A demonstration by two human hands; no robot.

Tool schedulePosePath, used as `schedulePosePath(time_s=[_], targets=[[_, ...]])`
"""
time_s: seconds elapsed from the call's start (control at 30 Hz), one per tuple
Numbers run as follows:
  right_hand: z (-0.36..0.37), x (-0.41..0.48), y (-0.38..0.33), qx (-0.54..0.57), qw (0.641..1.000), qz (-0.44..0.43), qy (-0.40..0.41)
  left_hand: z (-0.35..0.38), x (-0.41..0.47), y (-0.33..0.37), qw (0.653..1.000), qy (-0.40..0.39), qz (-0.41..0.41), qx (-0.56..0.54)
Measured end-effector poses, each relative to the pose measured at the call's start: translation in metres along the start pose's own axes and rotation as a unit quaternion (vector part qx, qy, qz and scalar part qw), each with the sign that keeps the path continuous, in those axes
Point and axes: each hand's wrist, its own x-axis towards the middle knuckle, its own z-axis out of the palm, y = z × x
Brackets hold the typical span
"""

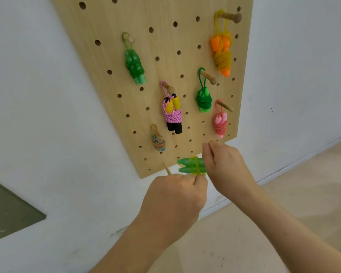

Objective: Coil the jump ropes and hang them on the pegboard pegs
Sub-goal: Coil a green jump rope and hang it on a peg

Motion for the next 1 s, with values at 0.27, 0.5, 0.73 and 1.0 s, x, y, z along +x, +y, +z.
schedulePosePath(time_s=[0.27, 0.5, 0.73, 1.0], targets=[[-0.010, 0.000, 0.001, -0.001, 0.995, -0.034, -0.097, 0.000, 0.013, -0.041, 0.990, 0.060, 0.036, -0.126], [-0.024, -0.002, 0.000, 0.136, 0.970, -0.039, -0.199, 0.009, 0.028, -0.054, 0.930, -0.052, -0.038, -0.362], [-0.041, 0.007, 0.001, 0.321, 0.923, -0.006, -0.210, 0.004, 0.039, -0.066, 0.820, -0.093, -0.160, -0.542], [-0.045, 0.015, 0.008, 0.403, 0.878, -0.010, -0.257, 0.026, 0.026, -0.067, 0.661, -0.105, -0.193, -0.718]])
